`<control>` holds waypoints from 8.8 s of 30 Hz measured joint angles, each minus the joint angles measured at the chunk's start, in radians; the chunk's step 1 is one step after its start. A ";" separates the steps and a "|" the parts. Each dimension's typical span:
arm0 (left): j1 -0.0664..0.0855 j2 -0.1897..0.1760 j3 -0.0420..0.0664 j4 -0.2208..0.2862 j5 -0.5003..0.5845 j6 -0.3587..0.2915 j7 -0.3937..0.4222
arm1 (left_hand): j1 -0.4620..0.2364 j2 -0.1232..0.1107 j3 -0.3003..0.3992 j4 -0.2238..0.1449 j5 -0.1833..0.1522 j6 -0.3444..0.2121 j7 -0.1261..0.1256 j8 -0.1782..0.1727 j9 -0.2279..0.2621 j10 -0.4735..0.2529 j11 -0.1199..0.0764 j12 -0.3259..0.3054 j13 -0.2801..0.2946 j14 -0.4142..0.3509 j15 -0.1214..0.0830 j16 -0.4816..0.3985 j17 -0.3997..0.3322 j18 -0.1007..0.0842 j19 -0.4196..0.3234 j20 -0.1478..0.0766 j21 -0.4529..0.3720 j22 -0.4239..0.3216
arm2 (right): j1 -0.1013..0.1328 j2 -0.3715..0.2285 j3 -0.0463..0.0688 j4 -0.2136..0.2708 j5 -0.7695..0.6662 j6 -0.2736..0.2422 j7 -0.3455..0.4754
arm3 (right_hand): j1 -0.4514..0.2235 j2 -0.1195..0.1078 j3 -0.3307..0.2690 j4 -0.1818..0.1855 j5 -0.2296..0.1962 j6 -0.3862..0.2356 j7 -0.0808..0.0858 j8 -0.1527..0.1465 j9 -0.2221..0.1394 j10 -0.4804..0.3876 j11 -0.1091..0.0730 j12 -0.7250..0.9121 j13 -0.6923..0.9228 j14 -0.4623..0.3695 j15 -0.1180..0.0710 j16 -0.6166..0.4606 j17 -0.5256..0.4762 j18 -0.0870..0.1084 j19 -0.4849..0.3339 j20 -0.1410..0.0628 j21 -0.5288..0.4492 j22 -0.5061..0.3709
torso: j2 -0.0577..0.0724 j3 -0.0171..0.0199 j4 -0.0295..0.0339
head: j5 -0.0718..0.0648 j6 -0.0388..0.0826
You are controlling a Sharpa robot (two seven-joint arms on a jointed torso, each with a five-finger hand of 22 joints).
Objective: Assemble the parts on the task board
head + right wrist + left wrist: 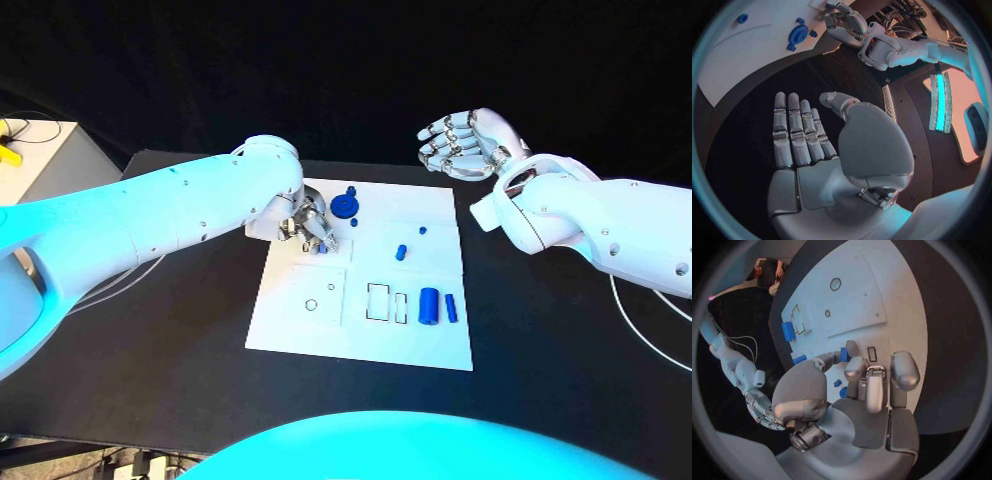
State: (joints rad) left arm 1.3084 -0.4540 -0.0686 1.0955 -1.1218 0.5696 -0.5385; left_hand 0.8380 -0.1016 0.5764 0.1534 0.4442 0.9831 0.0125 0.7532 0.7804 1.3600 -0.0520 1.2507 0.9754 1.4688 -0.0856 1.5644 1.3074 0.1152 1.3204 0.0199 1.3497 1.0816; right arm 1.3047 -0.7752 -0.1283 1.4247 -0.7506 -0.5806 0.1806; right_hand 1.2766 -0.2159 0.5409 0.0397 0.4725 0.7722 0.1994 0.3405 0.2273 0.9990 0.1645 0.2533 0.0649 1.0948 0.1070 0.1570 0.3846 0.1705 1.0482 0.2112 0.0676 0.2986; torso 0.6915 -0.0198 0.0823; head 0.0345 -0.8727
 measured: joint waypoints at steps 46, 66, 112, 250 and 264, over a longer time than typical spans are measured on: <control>-0.007 -0.043 0.010 0.043 -0.009 -0.042 0.009 | 0.068 -0.046 -0.152 0.121 -0.226 -0.008 0.010 -0.016 0.018 -0.020 0.009 -0.031 -0.024 -0.004 -0.004 -0.001 0.000 0.000 0.000 0.000 -0.011 -0.014 | 0.000 -0.004 0.000 -0.001 0.000 0.001 -0.001 | 0.000 0.000 0.000 0.000 0.004 0.000 0.000 0.000 -0.001 -0.004 0.004 -0.004 0.000 -0.004 0.004 0.000 -0.002 0.000 0.000 0.000 0.000 -0.004 | 0.000 0.0001 0.0002 | -0.004 0.000; -0.007 -0.103 0.043 0.118 0.005 -0.107 0.012 | 0.094 -0.056 -0.174 0.135 -0.229 -0.023 0.011 -0.020 0.023 -0.041 0.010 -0.052 -0.056 -0.004 -0.004 -0.010 0.000 0.000 -0.008 0.000 -0.022 -0.038 | -0.001 -0.008 0.000 0.000 0.000 0.002 -0.002 | -0.001 -0.001 0.000 0.000 0.004 0.000 0.000 0.000 -0.001 -0.004 0.004 -0.004 0.000 -0.004 0.004 -0.005 -0.003 0.000 0.000 0.000 0.000 -0.009 | 0.000 0.0006 -0.0002 | -0.001 0.000; -0.057 -0.212 0.055 0.259 0.038 -0.388 0.034 | 0.211 -0.050 -0.246 0.140 -0.249 -0.195 0.109 -0.210 -0.143 -0.251 0.095 -0.162 -0.312 -0.002 0.066 -0.074 0.000 0.000 -0.086 0.068 -0.100 -0.161 | -0.006 -0.021 -0.001 0.003 0.000 0.001 -0.002 | -0.009 0.001 0.000 0.000 0.004 0.000 0.000 0.000 -0.001 -0.004 0.004 -0.004 0.001 -0.004 0.004 -0.004 -0.004 0.000 0.000 0.000 0.000 -0.012 | 0.001 -0.0006 -0.0002 | 0.000 0.000; 0.058 0.038 0.012 -0.012 0.003 0.079 -0.008 | 0.132 0.032 0.214 -0.016 -0.181 -0.241 0.098 0.112 0.006 -0.121 0.032 -0.031 -0.184 -0.002 0.023 -0.032 0.000 0.000 -0.034 0.023 -0.042 -0.046 | -0.023 0.008 -0.001 -0.027 0.001 0.018 -0.009 | -0.009 0.001 -0.003 -0.003 0.008 0.000 0.000 0.000 -0.005 -0.004 0.004 -0.004 0.001 0.000 0.007 -0.012 -0.009 0.000 0.004 0.004 0.000 -0.029 | 0.000 -0.0007 0.0008 | 0.030 0.000; 0.042 0.026 0.007 -0.007 -0.002 0.071 -0.008 | 0.132 0.032 0.214 -0.016 -0.176 -0.241 0.098 0.107 0.006 -0.121 0.033 -0.031 -0.184 -0.006 0.020 -0.032 0.000 0.000 -0.030 0.020 -0.038 -0.043 | -0.024 0.008 -0.001 -0.027 0.001 0.019 -0.009 | -0.009 0.001 -0.003 -0.003 0.008 0.000 0.000 0.000 -0.005 -0.004 0.004 -0.004 0.001 0.000 0.007 -0.012 -0.010 0.000 0.004 0.004 0.000 -0.029 | 0.000 -0.0012 0.0004 | 0.024 0.000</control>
State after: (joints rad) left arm 1.3504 -0.4276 -0.0612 1.0886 -1.1243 0.6404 -0.5469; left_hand 0.9701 -0.0693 0.7903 0.1374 0.2679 0.7420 0.1104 0.8599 0.7860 1.2390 -0.0194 1.2197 0.7918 1.4632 -0.0660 1.5327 1.3074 0.1152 1.2901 0.0395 1.3120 1.0389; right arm 1.2806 -0.7672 -0.1289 1.3976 -0.7501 -0.5613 0.1713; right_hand 1.2673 -0.2145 0.5381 0.0371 0.4800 0.7722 0.1994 0.3404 0.2228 0.9954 0.1680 0.2492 0.0656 1.0949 0.1142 0.1454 0.3744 0.1704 1.0518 0.2149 0.0676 0.2693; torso 0.6919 -0.0210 0.0826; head 0.0586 -0.8728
